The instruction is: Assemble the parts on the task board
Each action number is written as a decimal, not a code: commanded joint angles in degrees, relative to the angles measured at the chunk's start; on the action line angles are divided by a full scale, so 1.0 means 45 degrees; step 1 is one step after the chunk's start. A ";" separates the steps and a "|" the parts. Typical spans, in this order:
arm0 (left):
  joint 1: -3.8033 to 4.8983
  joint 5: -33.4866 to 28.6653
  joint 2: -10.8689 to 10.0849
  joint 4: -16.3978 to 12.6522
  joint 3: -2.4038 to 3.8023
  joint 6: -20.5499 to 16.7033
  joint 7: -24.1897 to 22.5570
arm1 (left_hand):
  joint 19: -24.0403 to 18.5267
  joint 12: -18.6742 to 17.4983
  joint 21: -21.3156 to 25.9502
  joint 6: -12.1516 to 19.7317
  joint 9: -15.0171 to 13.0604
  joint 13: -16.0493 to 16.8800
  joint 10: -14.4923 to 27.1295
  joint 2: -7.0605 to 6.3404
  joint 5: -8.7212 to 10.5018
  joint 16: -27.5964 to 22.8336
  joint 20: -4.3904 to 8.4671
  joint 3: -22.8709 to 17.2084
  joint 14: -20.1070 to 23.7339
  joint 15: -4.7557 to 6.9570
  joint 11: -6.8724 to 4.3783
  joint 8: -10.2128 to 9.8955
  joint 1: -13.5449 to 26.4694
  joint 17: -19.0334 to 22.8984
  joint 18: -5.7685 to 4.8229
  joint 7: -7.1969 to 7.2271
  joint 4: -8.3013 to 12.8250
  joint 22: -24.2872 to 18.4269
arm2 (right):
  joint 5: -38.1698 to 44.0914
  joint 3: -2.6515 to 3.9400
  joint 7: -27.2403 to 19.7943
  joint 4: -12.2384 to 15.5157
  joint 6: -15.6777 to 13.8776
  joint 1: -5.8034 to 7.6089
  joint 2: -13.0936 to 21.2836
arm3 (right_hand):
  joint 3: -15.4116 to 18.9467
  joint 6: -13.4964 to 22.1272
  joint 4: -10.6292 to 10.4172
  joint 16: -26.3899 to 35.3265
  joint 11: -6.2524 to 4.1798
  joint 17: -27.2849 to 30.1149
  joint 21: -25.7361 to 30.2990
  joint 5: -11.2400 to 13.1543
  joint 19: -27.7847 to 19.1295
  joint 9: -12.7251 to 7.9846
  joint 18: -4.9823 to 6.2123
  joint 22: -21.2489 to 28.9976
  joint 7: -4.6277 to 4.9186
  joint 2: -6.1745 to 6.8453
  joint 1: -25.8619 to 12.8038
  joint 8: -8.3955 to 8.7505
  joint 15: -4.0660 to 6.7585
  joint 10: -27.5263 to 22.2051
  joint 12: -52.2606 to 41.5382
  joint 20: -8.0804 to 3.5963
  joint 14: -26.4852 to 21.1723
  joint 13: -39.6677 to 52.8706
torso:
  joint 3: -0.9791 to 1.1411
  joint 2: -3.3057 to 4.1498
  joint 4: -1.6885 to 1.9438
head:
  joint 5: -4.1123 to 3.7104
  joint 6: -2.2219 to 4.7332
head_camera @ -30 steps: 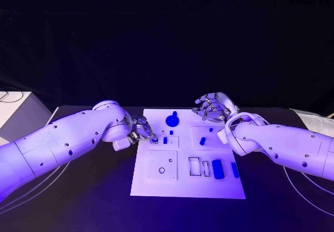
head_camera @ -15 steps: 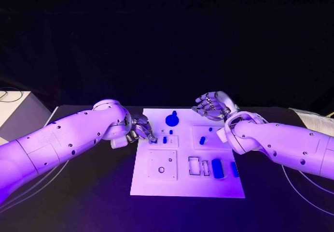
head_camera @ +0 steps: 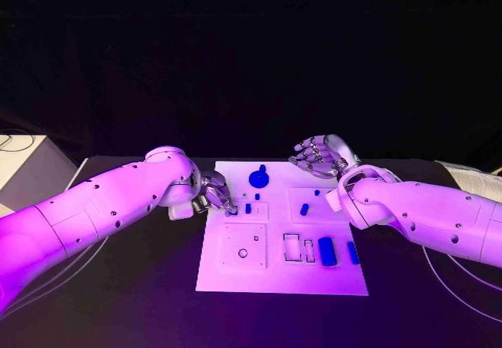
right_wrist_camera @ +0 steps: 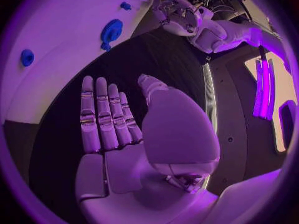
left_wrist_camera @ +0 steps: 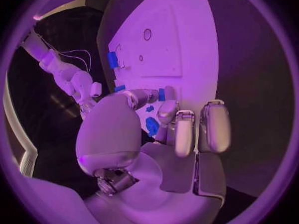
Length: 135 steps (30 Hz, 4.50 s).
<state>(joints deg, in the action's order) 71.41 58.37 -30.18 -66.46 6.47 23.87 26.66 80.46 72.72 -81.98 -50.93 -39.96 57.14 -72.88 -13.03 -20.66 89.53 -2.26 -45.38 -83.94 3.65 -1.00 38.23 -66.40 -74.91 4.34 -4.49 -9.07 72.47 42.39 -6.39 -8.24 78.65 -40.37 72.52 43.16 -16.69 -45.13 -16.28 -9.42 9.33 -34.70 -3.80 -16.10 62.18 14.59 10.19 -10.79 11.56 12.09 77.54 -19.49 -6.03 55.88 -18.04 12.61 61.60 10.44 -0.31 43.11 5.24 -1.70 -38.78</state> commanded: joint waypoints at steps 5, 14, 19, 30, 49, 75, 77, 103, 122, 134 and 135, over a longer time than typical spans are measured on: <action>0.0024 -0.0611 0.0083 0.0136 -0.0002 -0.0196 0.0698 | -0.0038 -0.0008 0.0014 -0.0323 -0.0476 0.0060 0.0053 0.0342 0.0068 -0.0003 -0.0013 -0.1510 -0.1233 0.0089 0.0034 -0.0074 -0.0108 -0.2961 -0.0114 0.0254 0.1352 0.0024 | -0.0133 0.0003 -0.0278 0.0044 0.0183 0.0006 -0.0002 | -0.0050 0.0119 0.0024 0.0088 0.0051 0.0065 0.0021 -0.0096 -0.0094 -0.0029 0.0072 0.0055 0.0417 0.0008 0.0094 -0.0024 -0.0102 0.0011 0.0073 0.0006 -0.0027 -0.0065 | 0.0006 -0.0001 0.0013 | -0.0008 -0.0005; 0.0027 -0.0762 0.0224 0.0282 -0.0018 -0.0187 0.1158 | -0.0018 0.0059 -0.0004 -0.0323 -0.0486 0.0177 -0.0015 0.0357 0.0058 0.0005 -0.0015 -0.1509 -0.1242 0.0089 0.0034 -0.0074 -0.0102 -0.2990 -0.0121 0.0253 0.1356 0.0060 | -0.0135 0.0003 -0.0275 0.0085 0.0184 0.0006 -0.0003 | -0.0051 0.0122 0.0027 0.0106 0.0054 0.0086 0.0020 -0.0113 -0.0101 -0.0035 0.0072 0.0073 0.0419 0.0009 0.0099 -0.0024 -0.0105 0.0013 0.0078 0.0009 -0.0028 -0.0087 | -0.0005 0.0001 0.0005 | 0.0009 -0.0018; 0.0027 -0.0781 0.0308 0.0359 -0.0032 -0.0265 0.1282 | -0.0001 0.0086 -0.0019 -0.0329 -0.0499 0.0214 -0.0040 0.0343 0.0036 0.0009 -0.0016 -0.1505 -0.1246 0.0090 0.0029 -0.0070 -0.0107 -0.3004 -0.0127 0.0257 0.1390 0.0091 | -0.0135 0.0003 -0.0276 0.0103 0.0185 0.0007 -0.0005 | -0.0053 0.0123 0.0031 0.0130 0.0057 0.0115 0.0019 -0.0141 -0.0112 -0.0042 0.0073 0.0097 0.0422 0.0011 0.0105 -0.0026 -0.0110 0.0016 0.0084 0.0014 -0.0029 -0.0117 | -0.0007 0.0010 -0.0005 | 0.0007 -0.0027; 0.0028 -0.0414 0.0362 0.0324 -0.0040 -0.0980 0.1130 | 0.0059 0.0206 -0.0074 -0.0385 -0.0544 0.0396 -0.0160 0.0278 -0.0032 0.0027 -0.0012 -0.1505 -0.1266 0.0100 0.0013 -0.0047 -0.0112 -0.3072 -0.0147 0.0275 0.1490 0.0196 | -0.0135 0.0003 -0.0284 0.0101 0.0177 0.0007 -0.0016 | -0.0055 0.0125 0.0032 0.0151 0.0061 0.0142 0.0018 -0.0163 -0.0122 -0.0049 0.0073 0.0120 0.0424 0.0012 0.0108 -0.0028 -0.0113 0.0019 0.0089 0.0018 -0.0029 -0.0145 | -0.0001 -0.0001 0.0002 | 0.0024 -0.0064; 0.0030 0.0422 0.0409 0.0286 -0.0044 -0.0356 0.0970 | 0.0080 0.0363 -0.0098 -0.0460 -0.0587 0.0657 -0.0320 0.0153 -0.0080 0.0043 -0.0003 -0.1519 -0.1283 0.0115 -0.0016 -0.0030 -0.0133 -0.3130 -0.0153 0.0306 0.1618 0.0233 | -0.0135 0.0003 -0.0279 0.0101 0.0192 0.0007 -0.0013 | -0.0048 0.0129 0.0028 0.0177 0.0065 0.0176 0.0017 -0.0182 -0.0133 -0.0058 0.0073 0.0149 0.0431 0.0020 0.0100 -0.0029 -0.0119 0.0020 0.0097 0.0024 -0.0028 -0.0181 | -0.0007 -0.0007 0.0009 | 0.0025 -0.0094; 0.0065 0.0281 0.0431 0.0371 -0.0049 0.0065 0.1105 | 0.0075 0.0430 -0.0099 -0.0506 -0.0603 0.0773 -0.0380 0.0097 -0.0098 0.0067 0.0002 -0.1547 -0.1309 0.0123 -0.0028 -0.0026 -0.0151 -0.3218 -0.0152 0.0321 0.1669 0.0234 | -0.0136 0.0003 -0.0279 0.0115 0.0187 0.0007 -0.0011 | -0.0035 0.0135 0.0022 0.0201 0.0071 0.0208 0.0015 -0.0192 -0.0142 -0.0067 0.0074 0.0177 0.0436 0.0031 0.0088 -0.0029 -0.0124 0.0022 0.0103 0.0029 -0.0024 -0.0216 | -0.0007 -0.0002 0.0011 | 0.0016 -0.0141; 0.0067 0.0278 0.0444 0.0383 -0.0050 0.0017 0.1109 | 0.0075 0.0430 -0.0099 -0.0506 -0.0603 0.0773 -0.0380 0.0097 -0.0098 0.0067 0.0002 -0.1547 -0.1309 0.0123 -0.0028 -0.0026 -0.0151 -0.3218 -0.0152 0.0321 0.1669 0.0234 | -0.0136 0.0003 -0.0280 0.0116 0.0187 0.0007 -0.0011 | -0.0031 0.0137 0.0021 0.0209 0.0073 0.0218 0.0014 -0.0194 -0.0146 -0.0071 0.0073 0.0186 0.0438 0.0034 0.0084 -0.0029 -0.0126 0.0021 0.0106 0.0031 -0.0024 -0.0228 | -0.0007 -0.0003 0.0009 | 0.0017 -0.0145; 0.0094 0.0438 0.0872 0.0763 -0.0579 0.0275 0.1392 | 0.0115 0.0495 -0.0138 -0.0550 -0.0618 0.0877 -0.0445 0.0050 -0.0164 0.0078 0.0011 -0.1590 -0.1319 0.0133 -0.0036 -0.0034 -0.0149 -0.3255 -0.0168 0.0326 0.1703 0.0313 | -0.0137 0.0002 -0.0274 0.0155 0.0243 0.0008 -0.0022 | -0.0023 0.0144 0.0020 0.0235 0.0078 0.0254 0.0012 -0.0210 -0.0156 -0.0081 0.0074 0.0217 0.0443 0.0035 0.0081 -0.0031 -0.0132 0.0019 0.0114 0.0037 -0.0020 -0.0267 | 0.0010 -0.0003 0.0010 | 0.0003 -0.0227; 0.0107 0.0680 0.1132 0.0952 -0.0657 0.0271 0.1448 | 0.0131 0.0519 -0.0154 -0.0573 -0.0626 0.0914 -0.0471 0.0022 -0.0222 0.0090 0.0015 -0.1601 -0.1332 0.0136 -0.0039 -0.0036 -0.0144 -0.3301 -0.0174 0.0327 0.1720 0.0344 | -0.0139 0.0002 -0.0283 0.0170 0.0247 0.0008 -0.0041 | -0.0023 0.0144 0.0020 0.0235 0.0078 0.0254 0.0012 -0.0210 -0.0156 -0.0081 0.0074 0.0217 0.0443 0.0035 0.0081 -0.0031 -0.0132 0.0019 0.0114 0.0037 -0.0020 -0.0267 | -0.0008 -0.0002 0.0004 | -0.0002 -0.0232; 0.0105 0.1124 0.1263 0.1031 -0.0816 0.0271 0.1274 | 0.0127 0.0501 -0.0152 -0.0579 -0.0628 0.0876 -0.0454 0.0015 -0.0242 0.0087 0.0017 -0.1605 -0.1329 0.0137 -0.0039 -0.0038 -0.0143 -0.3290 -0.0173 0.0327 0.1724 0.0337 | -0.0139 0.0002 -0.0285 0.0188 0.0255 0.0008 -0.0036 | -0.0017 0.0148 0.0018 0.0257 0.0082 0.0284 0.0012 -0.0228 -0.0166 -0.0089 0.0074 0.0244 0.0446 0.0033 0.0078 -0.0032 -0.0137 0.0017 0.0120 0.0042 -0.0019 -0.0300 | 0.0001 -0.0009 0.0004 | -0.0013 -0.0237; 0.0105 0.1126 0.1265 0.1032 -0.0817 0.0276 0.1266 | 0.0127 0.0508 -0.0152 -0.0580 -0.0628 0.0890 -0.0462 0.0012 -0.0246 0.0089 0.0017 -0.1606 -0.1331 0.0137 -0.0039 -0.0040 -0.0143 -0.3296 -0.0173 0.0327 0.1727 0.0336 | -0.0139 0.0002 -0.0285 0.0189 0.0255 0.0008 -0.0036 | -0.0017 0.0148 0.0018 0.0257 0.0082 0.0284 0.0012 -0.0228 -0.0166 -0.0089 0.0074 0.0244 0.0446 0.0033 0.0078 -0.0032 -0.0137 0.0017 0.0120 0.0042 -0.0019 -0.0300 | 0.0001 -0.0009 0.0004 | -0.0013 -0.0237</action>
<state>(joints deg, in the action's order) 73.45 61.83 -24.99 -62.17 3.82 23.25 31.74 80.68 74.75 -82.37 -53.82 -40.15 61.14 -75.09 -13.13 -21.52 89.76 -2.05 -45.22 -84.16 3.84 -0.71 38.26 -66.50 -74.92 4.35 -3.35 -8.91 73.97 41.59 -6.39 -8.72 79.38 -39.97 72.55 43.02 -16.69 -44.78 -16.28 -8.55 9.32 -33.47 -3.80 -16.76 61.99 14.28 10.19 -9.74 11.50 12.09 77.53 -19.49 -6.23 55.89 -17.83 12.82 61.40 9.13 -0.32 43.08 5.23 -1.75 -39.84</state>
